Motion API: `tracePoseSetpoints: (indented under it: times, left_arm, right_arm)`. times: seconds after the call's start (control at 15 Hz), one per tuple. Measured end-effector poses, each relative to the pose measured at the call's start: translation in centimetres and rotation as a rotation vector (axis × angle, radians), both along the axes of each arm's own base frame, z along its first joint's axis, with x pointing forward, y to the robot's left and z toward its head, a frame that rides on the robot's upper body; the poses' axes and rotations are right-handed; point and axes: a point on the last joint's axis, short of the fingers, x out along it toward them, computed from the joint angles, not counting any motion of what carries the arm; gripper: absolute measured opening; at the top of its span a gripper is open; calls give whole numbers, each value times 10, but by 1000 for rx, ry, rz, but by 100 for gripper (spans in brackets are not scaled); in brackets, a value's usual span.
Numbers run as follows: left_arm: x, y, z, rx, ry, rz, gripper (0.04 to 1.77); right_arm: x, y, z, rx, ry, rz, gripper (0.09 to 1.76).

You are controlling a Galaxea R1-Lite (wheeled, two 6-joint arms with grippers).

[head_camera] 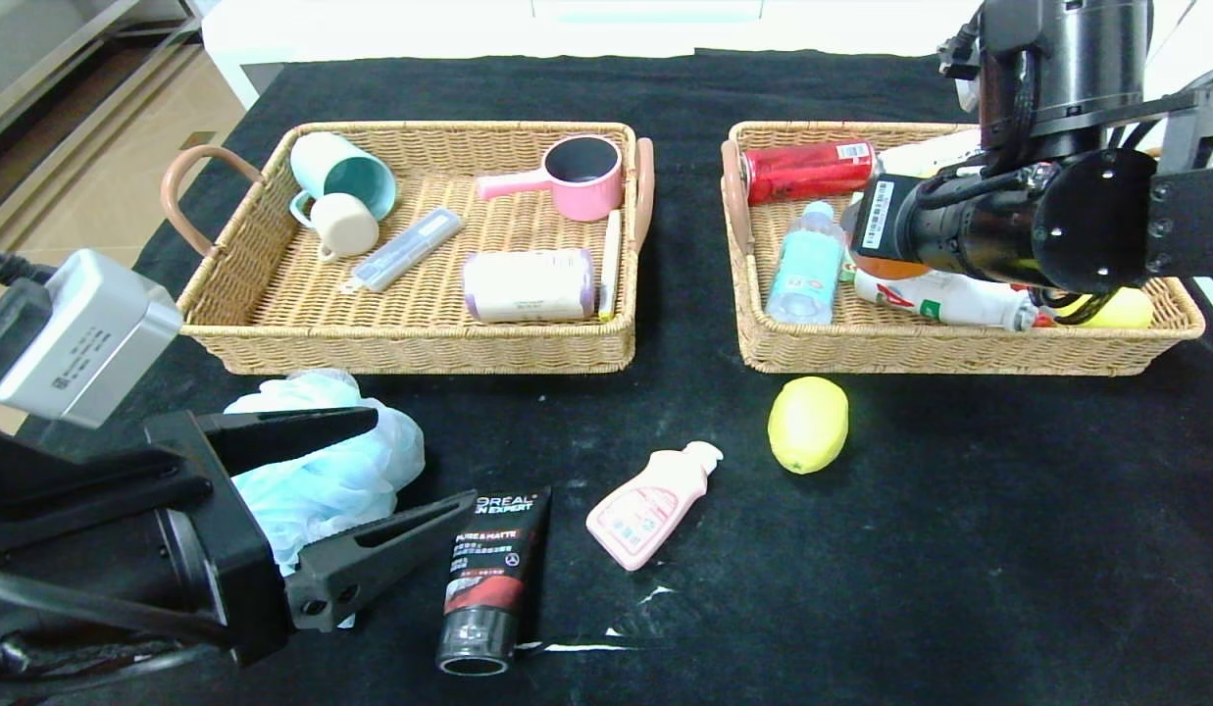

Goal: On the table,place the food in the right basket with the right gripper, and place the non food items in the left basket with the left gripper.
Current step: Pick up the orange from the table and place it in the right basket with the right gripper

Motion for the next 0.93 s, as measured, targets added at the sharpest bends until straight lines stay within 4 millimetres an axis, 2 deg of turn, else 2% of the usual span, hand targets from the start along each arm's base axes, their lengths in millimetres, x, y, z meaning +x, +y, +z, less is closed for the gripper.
tracePoseSetpoints:
  times: [0.27, 0.53, 0.93]
  left_arm:
    - [0, 0, 0, 0, 0, 0, 172]
    - [0, 0, 0, 0, 0, 0, 172]
    - [0, 0, -1, 7, -2, -2, 172]
  right_arm:
    - [9, -1, -5, -15, -29, -16, 121]
    - [11, -2, -9, -18, -17, -22, 141]
    - [10, -1, -12, -24, -8, -19, 157]
